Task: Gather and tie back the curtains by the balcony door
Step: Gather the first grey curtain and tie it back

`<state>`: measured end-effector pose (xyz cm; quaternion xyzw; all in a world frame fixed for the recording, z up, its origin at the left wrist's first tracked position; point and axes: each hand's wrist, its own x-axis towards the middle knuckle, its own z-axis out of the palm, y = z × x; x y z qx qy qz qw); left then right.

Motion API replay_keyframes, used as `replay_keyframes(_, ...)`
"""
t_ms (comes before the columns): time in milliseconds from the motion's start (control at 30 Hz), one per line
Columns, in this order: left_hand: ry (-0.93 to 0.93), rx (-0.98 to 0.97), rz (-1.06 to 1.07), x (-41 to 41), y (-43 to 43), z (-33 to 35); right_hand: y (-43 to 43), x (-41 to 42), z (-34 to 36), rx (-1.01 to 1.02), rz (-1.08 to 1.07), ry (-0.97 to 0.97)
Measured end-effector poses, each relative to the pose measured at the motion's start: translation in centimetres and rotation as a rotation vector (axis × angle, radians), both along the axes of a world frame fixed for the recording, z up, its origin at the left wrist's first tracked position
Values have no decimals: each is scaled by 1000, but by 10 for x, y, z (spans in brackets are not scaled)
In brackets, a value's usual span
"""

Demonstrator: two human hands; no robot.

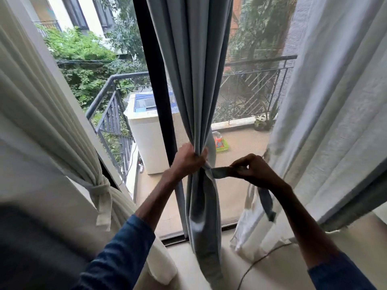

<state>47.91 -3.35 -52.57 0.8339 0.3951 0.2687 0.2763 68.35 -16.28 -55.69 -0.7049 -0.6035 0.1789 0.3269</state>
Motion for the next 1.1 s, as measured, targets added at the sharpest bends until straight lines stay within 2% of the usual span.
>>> replay_keyframes(100, 17, -8, -71, -4, 5, -5, 10, 6, -5, 89, -121, -33)
replay_keyframes(167, 6, -15, -110, -6, 9, -7, 20, 12, -12, 113, -116, -34)
replay_keyframes(333, 44, -47, -231, -9, 10, -8, 56, 16, -15, 18, -112, -61)
replay_keyframes(500, 184, -44, -411, -8, 17, -1, 90, -4, 11, -54, 51, -114)
replay_keyframes(667, 143, 49, -441, -11, 26, -1, 117, -9, -12, -127, 132, 250)
replay_keyframes(867, 184, -165, -396, -17, 35, -4, 91, -32, -7, -240, 287, 559)
replay_keyframes(933, 236, -126, -403, -16, 41, -1, 89, -27, -17, -260, 337, 676)
replay_keyframes(1000, 372, -24, -361, -14, 46, 2, 89, -22, -24, -272, 329, 786)
replay_keyframes(1100, 444, 87, -345, -7, 53, 0, 88, -22, -26, -248, 283, 808)
